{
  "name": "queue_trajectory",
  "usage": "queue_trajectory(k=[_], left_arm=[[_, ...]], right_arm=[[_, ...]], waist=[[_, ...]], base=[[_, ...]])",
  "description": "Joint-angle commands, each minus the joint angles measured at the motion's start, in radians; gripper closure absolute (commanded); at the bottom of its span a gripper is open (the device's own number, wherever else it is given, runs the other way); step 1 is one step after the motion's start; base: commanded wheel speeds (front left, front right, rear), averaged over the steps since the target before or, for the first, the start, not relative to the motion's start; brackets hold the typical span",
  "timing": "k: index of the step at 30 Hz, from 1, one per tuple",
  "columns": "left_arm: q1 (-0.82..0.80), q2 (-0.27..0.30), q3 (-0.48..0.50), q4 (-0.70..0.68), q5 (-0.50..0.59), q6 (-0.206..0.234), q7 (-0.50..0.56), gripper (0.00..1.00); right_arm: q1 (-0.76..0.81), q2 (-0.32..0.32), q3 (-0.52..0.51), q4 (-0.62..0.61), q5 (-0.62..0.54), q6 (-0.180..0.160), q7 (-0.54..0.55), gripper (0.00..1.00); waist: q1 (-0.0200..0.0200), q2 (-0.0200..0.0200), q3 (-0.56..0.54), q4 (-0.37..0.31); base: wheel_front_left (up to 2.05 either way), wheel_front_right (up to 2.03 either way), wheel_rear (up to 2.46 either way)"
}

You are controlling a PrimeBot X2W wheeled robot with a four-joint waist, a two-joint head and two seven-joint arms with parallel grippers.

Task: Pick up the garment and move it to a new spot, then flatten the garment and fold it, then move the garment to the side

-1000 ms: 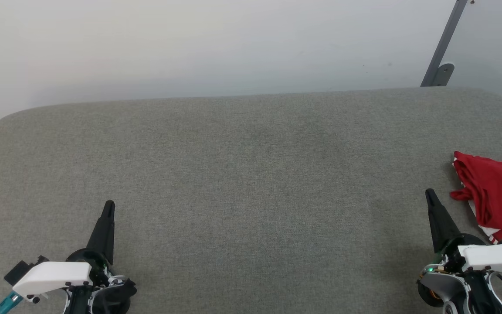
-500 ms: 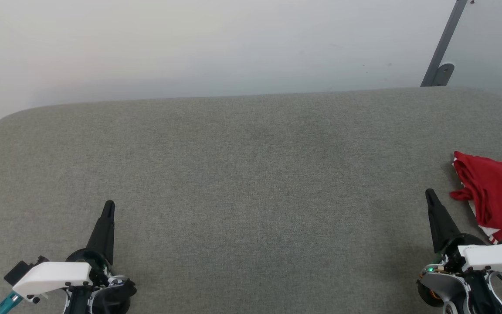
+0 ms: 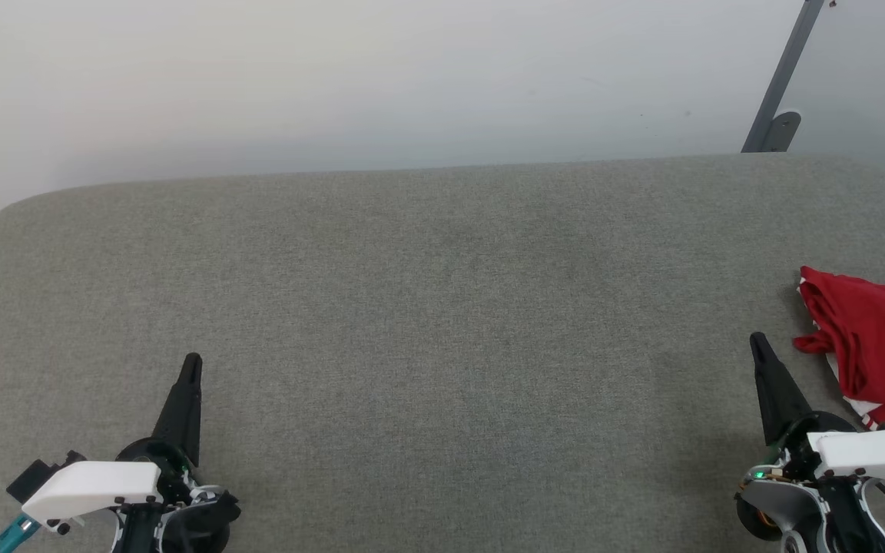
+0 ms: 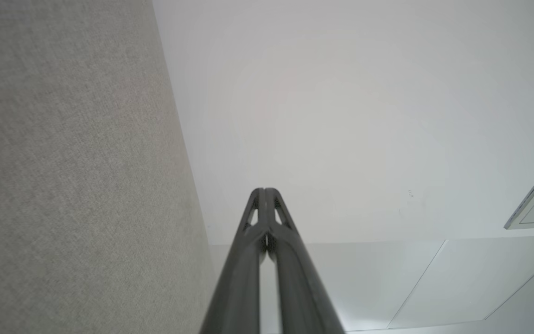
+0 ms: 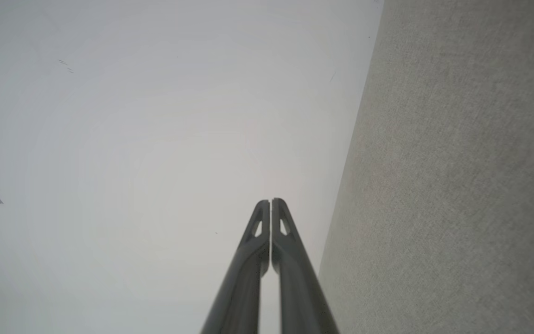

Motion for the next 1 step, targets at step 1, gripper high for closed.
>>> queue_trajectory(k=[1], left_arm=[[-0.015,-0.002,0.004,0.0,0.005,0.0,0.003,1.0]], right_arm=[[-0.004,0.002,-0.001,0.002,0.004,0.0,0.002,1.0]], waist=[[0.0,0.0,0.0,0.0]], base=[[0.0,0.0,0.0]])
